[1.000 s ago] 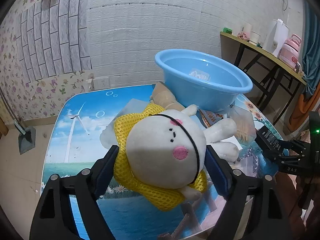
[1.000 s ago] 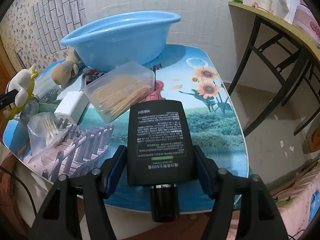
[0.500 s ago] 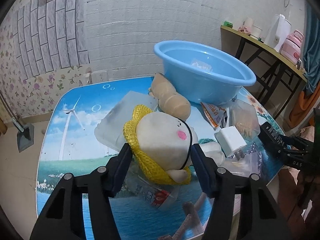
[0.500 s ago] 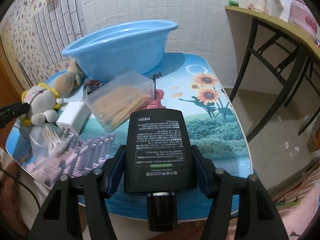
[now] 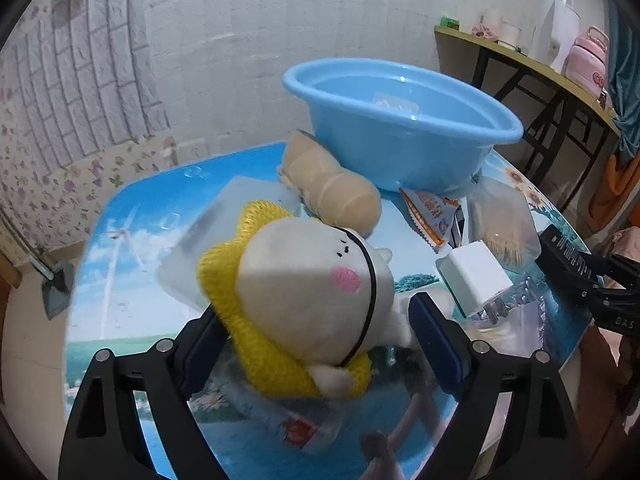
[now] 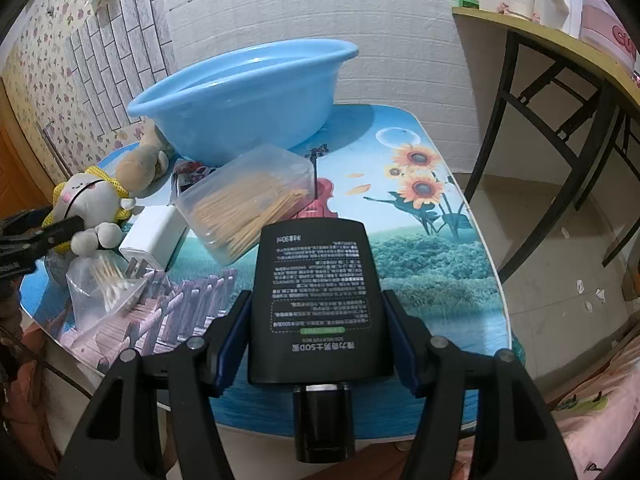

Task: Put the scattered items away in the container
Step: 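Carry the bunny and bottle over the blue basin and open both tools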

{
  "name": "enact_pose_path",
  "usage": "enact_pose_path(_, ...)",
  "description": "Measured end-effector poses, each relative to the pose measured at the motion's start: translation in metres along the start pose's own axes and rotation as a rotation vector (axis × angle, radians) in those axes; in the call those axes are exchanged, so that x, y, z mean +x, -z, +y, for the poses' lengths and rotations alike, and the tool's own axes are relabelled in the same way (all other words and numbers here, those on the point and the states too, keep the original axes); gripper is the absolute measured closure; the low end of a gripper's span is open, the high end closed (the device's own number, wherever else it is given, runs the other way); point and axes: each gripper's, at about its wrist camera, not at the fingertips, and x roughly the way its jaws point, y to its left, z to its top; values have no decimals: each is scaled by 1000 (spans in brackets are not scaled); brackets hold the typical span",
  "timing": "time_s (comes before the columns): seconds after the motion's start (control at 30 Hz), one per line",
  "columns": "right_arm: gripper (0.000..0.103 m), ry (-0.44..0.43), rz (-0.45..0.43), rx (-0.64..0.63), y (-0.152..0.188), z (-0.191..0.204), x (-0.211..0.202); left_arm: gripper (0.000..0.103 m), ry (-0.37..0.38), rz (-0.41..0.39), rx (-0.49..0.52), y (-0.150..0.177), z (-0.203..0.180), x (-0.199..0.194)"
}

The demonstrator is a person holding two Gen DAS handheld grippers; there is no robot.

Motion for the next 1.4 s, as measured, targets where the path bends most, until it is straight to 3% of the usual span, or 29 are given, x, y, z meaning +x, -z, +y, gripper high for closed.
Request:
enact_pose_path(0.03,41,-1,-1,2,0,0,0,30,-4,-3,0,0,1,1)
enact_pose_path(0.17,41,-13,-8,17,0,0,-1,33,11,-10,5,0,4,-1)
enact_pose_path(0.8,42,-83,-212,16,-39,10,-52,33,83,-200,6,-40,-13,-69)
enact_pose_path(1.4,42,-168,-289,-36,-93,25,-43,32,82,-204,57,-95,-36,-39)
